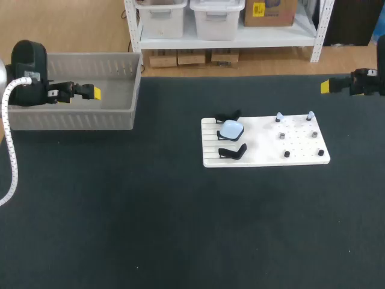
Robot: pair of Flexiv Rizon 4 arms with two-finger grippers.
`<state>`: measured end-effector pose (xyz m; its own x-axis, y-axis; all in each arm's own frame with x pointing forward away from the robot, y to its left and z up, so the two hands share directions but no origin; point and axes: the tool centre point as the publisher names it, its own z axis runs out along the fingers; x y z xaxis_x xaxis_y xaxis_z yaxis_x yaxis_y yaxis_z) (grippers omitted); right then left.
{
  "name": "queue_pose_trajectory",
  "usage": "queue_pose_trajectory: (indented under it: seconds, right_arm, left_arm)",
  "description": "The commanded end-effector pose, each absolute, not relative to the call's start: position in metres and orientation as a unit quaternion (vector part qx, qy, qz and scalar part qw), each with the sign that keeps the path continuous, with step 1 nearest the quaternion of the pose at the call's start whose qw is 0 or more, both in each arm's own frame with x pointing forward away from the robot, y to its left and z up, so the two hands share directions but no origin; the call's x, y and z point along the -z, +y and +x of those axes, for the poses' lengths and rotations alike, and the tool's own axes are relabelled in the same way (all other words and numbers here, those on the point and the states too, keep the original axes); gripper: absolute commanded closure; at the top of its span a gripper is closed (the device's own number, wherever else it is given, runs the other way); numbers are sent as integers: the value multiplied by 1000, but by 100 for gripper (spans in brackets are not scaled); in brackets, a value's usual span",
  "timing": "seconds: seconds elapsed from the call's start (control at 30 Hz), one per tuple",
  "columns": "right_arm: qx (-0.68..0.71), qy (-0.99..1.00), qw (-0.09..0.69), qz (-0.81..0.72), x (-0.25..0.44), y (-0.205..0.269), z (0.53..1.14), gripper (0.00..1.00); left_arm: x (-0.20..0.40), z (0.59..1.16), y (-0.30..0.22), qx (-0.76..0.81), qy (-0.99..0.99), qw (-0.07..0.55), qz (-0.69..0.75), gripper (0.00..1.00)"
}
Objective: Pick up each earbud case from the left stands, insert the matching earbuds, close the lid, and place the case in the box.
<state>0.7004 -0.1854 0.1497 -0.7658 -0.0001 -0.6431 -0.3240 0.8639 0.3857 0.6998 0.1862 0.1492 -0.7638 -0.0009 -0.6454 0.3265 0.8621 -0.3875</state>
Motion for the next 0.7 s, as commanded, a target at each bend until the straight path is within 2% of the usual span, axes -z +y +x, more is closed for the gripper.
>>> queue_pose_trajectory:
  seconds: [0.03,0.47,0.7]
  right_arm:
    - [-245,907,330,-89,-150,-186,700,0]
    - [-245,907,330,-89,-150,-186,700,0]
    - [-245,907,330,-89,-150,-186,700,0]
  left_arm:
    - [-150,700,185,243,908,330,88,0]
    - [-155,696,179,268,888,348,134,0]
    - [-163,695,169,284,842,385,251,0]
